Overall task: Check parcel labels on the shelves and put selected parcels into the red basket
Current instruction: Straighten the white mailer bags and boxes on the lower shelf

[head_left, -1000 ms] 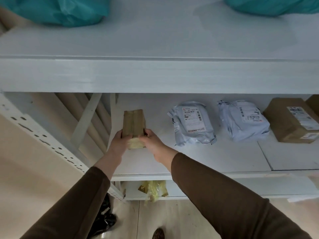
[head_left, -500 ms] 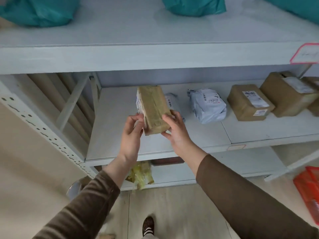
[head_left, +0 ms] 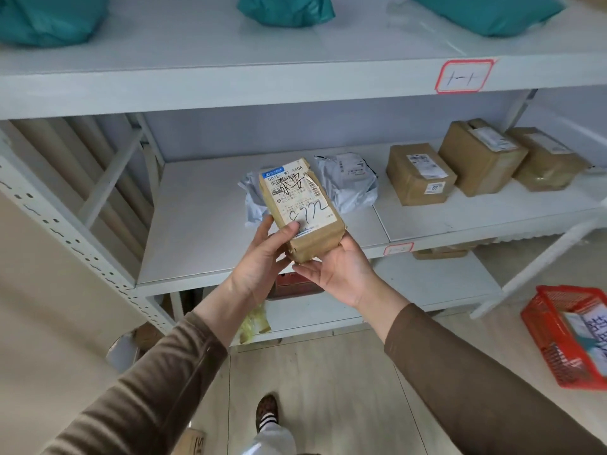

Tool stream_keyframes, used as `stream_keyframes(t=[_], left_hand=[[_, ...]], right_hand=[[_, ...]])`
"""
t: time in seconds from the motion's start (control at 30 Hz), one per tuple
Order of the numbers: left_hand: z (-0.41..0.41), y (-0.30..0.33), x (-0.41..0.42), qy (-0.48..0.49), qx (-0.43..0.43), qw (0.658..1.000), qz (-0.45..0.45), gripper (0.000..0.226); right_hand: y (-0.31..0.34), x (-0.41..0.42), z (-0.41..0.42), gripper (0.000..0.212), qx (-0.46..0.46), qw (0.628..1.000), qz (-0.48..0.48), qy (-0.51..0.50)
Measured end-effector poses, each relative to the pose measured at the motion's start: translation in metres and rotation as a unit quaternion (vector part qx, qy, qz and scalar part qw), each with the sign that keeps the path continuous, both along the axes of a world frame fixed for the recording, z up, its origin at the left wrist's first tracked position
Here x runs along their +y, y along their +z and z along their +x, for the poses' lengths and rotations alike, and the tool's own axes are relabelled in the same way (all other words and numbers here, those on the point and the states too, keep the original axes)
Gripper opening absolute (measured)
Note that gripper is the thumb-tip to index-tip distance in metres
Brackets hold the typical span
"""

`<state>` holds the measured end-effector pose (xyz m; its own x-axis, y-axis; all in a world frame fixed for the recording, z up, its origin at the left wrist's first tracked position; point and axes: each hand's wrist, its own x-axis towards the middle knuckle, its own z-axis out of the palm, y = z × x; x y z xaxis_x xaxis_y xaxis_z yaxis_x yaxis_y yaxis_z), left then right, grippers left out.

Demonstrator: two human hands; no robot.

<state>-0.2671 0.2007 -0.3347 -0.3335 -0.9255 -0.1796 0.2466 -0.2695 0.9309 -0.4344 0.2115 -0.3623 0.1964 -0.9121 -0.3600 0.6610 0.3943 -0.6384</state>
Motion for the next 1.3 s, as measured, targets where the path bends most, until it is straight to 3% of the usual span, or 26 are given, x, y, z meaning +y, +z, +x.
stream_keyframes(t=[0.2,0.3,0.47,0.63,0.7,0.8,0.93,1.03,1.13,1.2,1.3], left_hand=[[-0.011,0.007,0.02,0.02,-0.01,0.999,-0.025,0.071],[-0.012,0.008,0.028,0.003,-0.029,0.999,-0.043,0.062],[0.0,0.011,0.028,-0.068,-0.074,0.992,-0.073,0.073],[0.027,0.046,0.01,-0.176,-0.25,0.941,-0.143,0.101],[0.029,0.062,0.004,-0.162,-0.298,0.924,-0.179,0.1],[0.027,0.069,0.004,-0.118,-0.286,0.93,-0.199,0.094],[0.024,0.056,0.019,-0.126,-0.304,0.927,-0.178,0.113],[0.019,0.034,0.036,-0.057,-0.394,0.872,-0.285,0.112],[0.018,0.004,0.048,0.052,-0.374,0.844,-0.381,0.104],[0.021,-0.012,0.048,0.096,-0.342,0.857,-0.373,0.097],[0.031,-0.024,0.043,0.087,-0.22,0.935,-0.264,0.09]], right_hand=[[0.003,0.016,-0.023,0.046,0.172,0.985,-0.02,-0.021],[0.014,0.017,-0.034,0.06,0.192,0.979,-0.063,-0.033],[0.033,0.018,-0.044,0.068,0.228,0.964,-0.137,0.007],[0.025,0.032,-0.054,0.091,0.16,0.975,-0.149,0.033],[0.018,0.039,-0.054,0.081,0.129,0.978,-0.153,0.056],[0.014,0.046,-0.049,0.072,0.062,0.988,-0.136,0.038],[0.016,0.042,-0.053,0.082,0.039,0.984,-0.176,0.014],[0.016,0.035,-0.062,0.097,-0.009,0.98,-0.196,0.028],[0.022,0.031,-0.06,0.103,-0.038,0.976,-0.207,0.052],[0.032,0.031,-0.051,0.096,0.008,0.969,-0.232,0.083],[0.042,0.028,-0.033,0.087,0.1,0.952,-0.267,0.113]])
